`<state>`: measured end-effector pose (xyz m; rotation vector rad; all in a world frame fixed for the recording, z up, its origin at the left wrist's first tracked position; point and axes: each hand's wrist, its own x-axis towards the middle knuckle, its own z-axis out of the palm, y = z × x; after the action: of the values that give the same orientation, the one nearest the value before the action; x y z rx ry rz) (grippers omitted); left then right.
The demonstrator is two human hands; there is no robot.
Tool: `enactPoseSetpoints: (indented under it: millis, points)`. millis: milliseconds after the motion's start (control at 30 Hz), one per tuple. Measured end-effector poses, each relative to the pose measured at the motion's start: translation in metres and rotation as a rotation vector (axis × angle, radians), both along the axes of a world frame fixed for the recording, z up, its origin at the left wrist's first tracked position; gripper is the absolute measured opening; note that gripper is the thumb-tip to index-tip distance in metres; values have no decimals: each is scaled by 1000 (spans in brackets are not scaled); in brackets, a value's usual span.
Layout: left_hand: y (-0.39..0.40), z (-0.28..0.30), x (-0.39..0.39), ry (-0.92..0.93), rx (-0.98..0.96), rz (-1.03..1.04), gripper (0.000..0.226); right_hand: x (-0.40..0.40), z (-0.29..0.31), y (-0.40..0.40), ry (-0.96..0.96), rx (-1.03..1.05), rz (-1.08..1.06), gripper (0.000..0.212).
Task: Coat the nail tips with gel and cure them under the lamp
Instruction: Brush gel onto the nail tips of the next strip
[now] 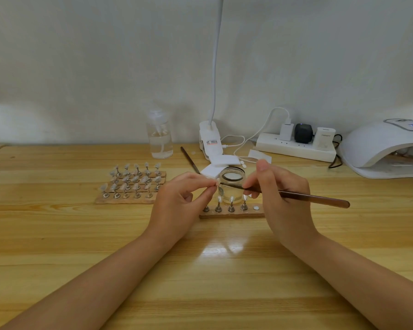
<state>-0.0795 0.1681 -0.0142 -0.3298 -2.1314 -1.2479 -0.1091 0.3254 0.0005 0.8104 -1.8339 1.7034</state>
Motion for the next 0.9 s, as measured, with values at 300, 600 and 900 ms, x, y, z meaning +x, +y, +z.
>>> enactPoseSetpoints:
  millis: [300,600,900]
  points:
    - [0,0,0,-7,-11,19,22,1,0,-4,-71,4,11,32]
    - [2,3,2,-38,43,44,25,6,2,-3,-167,-90,84,40]
    - [2,3,3,-77,76,49,18,6,4,-7,-231,-158,71,42]
